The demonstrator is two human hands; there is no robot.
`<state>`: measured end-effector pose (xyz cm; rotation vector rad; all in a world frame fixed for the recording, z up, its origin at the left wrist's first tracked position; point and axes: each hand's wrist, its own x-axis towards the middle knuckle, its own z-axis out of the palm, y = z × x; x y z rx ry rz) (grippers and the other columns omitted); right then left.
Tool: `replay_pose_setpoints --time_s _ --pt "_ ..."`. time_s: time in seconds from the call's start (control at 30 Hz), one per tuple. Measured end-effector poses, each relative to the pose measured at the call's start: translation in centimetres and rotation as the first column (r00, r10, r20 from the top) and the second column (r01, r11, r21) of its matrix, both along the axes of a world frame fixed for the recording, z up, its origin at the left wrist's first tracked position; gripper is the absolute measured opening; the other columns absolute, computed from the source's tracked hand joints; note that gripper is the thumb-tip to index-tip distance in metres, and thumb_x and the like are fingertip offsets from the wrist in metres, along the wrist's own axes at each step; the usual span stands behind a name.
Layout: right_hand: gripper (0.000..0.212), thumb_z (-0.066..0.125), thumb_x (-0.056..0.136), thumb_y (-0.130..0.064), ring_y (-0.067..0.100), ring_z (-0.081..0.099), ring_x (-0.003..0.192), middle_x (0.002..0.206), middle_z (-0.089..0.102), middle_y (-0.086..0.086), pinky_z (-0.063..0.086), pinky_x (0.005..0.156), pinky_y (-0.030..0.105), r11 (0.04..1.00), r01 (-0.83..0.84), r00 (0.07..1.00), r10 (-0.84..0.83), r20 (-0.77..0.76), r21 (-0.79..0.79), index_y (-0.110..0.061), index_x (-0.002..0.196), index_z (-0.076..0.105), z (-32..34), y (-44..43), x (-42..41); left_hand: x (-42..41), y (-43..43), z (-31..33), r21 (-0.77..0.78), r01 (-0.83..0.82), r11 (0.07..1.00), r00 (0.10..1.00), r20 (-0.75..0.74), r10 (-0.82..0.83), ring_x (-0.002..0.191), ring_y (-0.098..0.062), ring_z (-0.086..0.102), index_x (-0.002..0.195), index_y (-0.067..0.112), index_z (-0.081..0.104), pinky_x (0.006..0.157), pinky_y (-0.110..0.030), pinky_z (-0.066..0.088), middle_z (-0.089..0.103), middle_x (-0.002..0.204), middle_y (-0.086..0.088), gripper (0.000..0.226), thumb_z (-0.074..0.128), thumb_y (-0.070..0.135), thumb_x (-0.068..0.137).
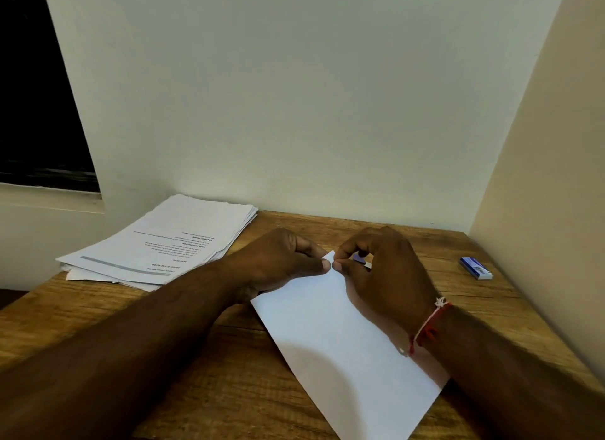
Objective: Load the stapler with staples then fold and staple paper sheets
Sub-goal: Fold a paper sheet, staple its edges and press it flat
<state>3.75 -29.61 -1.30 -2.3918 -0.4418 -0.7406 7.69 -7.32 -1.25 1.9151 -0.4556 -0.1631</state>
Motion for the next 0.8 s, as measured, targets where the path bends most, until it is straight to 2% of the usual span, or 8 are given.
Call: replay_pose_setpoints --time_s 0.07,0.1,0.23,0.37,0.5,0.6,0.67,0.8 --pt "0.014 0.088 0.086 -0.027 0.005 0.055 0.094 0.089 0.069 -0.020 0.042 0.078 0.021 0.999 0.013 1.000 -0.013 0.010 -0.045 -0.031 0.080 0.076 -0.4 0.3 0.0 0.1 0.0 -0.1 0.023 -0.002 1.000 1.000 0.022 0.001 0.080 0.004 0.075 0.100 0.014 0.090 0.075 -0.014 0.055 0.086 0.089 0.009 0.007 0.085 0.019 0.099" --pt "0.015 0.085 0.088 -0.026 0.007 0.052 0.096 0.091 0.066 -0.020 0.044 0.080 0.027 0.998 0.024 1.000 -0.023 0.009 -0.053 -0.031 0.081 0.073 -0.6 0.4 -0.1 0.1 0.0 -0.2 0.023 0.000 1.000 1.000 0.024 -0.001 0.082 0.004 0.076 0.099 0.016 0.090 0.078 -0.016 0.056 0.086 0.090 0.010 0.007 0.086 0.021 0.099" --pt "0.026 0.076 0.088 -0.012 0.012 0.045 0.095 0.089 0.056 -0.017 0.036 0.080 0.031 0.992 0.062 0.998 -0.060 0.025 -0.109 -0.033 0.082 0.061 -0.8 1.1 -0.6 0.1 -0.1 -0.3 0.028 -0.007 1.000 0.997 0.071 0.005 0.099 -0.003 0.078 0.098 0.023 0.092 0.097 -0.028 0.060 0.088 0.101 0.006 0.008 0.087 0.029 0.098" --pt "0.031 0.060 0.076 -0.003 0.017 0.044 0.096 0.089 0.054 -0.015 0.039 0.082 0.038 0.991 0.056 0.998 -0.055 0.007 -0.123 -0.032 0.082 0.054 -1.0 1.4 -1.0 0.1 -0.4 -0.3 0.045 -0.002 0.999 0.996 0.093 -0.002 0.088 0.003 0.072 0.094 0.025 0.092 0.084 -0.019 0.054 0.088 0.096 0.006 0.009 0.086 0.030 0.098" --pt "0.033 0.062 0.082 0.002 0.016 0.045 0.105 0.094 0.053 -0.018 0.047 0.090 0.045 0.996 0.081 0.990 -0.084 -0.110 -0.028 -0.030 0.083 0.056 -0.9 2.0 -1.3 0.2 -0.5 -0.7 0.022 -0.022 1.000 0.993 0.113 0.020 0.086 -0.002 0.068 0.095 0.017 0.091 0.082 -0.024 0.050 0.086 0.100 -0.007 0.018 0.086 0.034 0.098" --pt "0.033 0.063 0.087 0.002 0.015 0.045 0.107 0.094 0.055 -0.019 0.048 0.092 0.049 0.995 0.090 0.991 -0.086 -0.099 0.043 -0.030 0.083 0.056 -1.0 2.0 -1.1 0.3 -0.7 -0.9 -0.045 -0.002 0.999 0.995 0.103 0.006 0.087 -0.006 0.064 0.092 0.010 0.088 0.084 -0.027 0.049 0.083 0.101 -0.020 0.023 0.086 0.032 0.098" --pt "0.031 0.061 0.090 0.001 0.014 0.043 0.105 0.093 0.055 -0.020 0.048 0.091 0.050 0.993 0.093 0.994 -0.089 -0.071 0.067 -0.029 0.084 0.057 -1.2 2.0 -0.8 0.5 -0.8 -1.1 -0.098 0.009 0.995 0.998 0.067 -0.002 0.087 -0.010 0.063 0.088 0.009 0.087 0.085 -0.031 0.048 0.080 0.091 -0.018 0.025 0.087 0.033 0.097" --pt "0.032 0.057 0.100 -0.002 0.017 0.048 0.106 0.095 0.054 -0.019 0.048 0.088 0.044 0.964 0.096 0.995 -0.086 -0.048 0.249 -0.029 0.083 0.058 -0.9 1.7 -0.1 0.4 -1.4 -1.5 -0.060 -0.004 0.998 0.999 0.049 0.007 0.090 -0.011 0.073 0.092 0.012 0.089 0.087 -0.036 0.056 0.087 0.098 -0.006 0.019 0.087 0.031 0.097"
